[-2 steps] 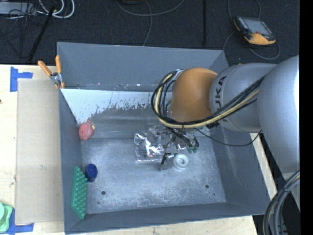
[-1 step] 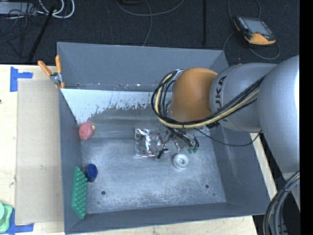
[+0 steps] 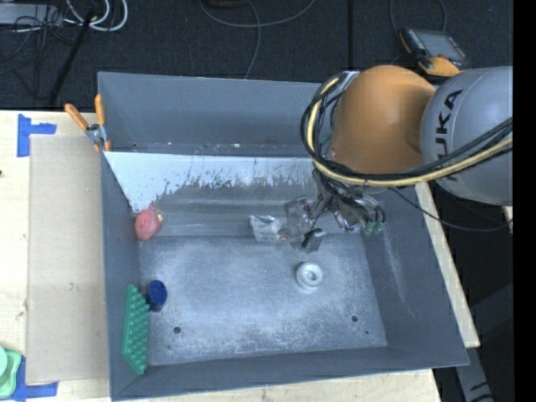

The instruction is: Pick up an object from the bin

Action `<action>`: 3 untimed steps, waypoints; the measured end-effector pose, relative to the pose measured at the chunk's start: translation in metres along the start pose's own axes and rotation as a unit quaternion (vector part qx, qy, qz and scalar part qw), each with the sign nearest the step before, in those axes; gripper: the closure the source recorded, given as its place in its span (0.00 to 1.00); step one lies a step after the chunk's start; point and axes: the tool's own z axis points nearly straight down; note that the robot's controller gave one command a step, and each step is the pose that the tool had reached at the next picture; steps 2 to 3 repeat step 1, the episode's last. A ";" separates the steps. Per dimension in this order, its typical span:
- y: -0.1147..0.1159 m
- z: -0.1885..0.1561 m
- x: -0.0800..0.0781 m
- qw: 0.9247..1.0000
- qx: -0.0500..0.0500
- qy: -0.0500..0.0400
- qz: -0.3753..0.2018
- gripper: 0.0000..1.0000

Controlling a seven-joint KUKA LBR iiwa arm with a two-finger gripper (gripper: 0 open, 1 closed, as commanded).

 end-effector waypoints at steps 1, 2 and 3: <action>-0.001 -0.072 -0.011 1.000 0.000 -0.001 0.002 1.00; -0.001 -0.072 -0.011 1.000 0.000 -0.001 0.002 1.00; -0.001 -0.072 -0.011 1.000 0.000 -0.001 0.002 1.00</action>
Offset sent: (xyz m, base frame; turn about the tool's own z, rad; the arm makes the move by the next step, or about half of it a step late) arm 0.0079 0.0009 0.0670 0.0020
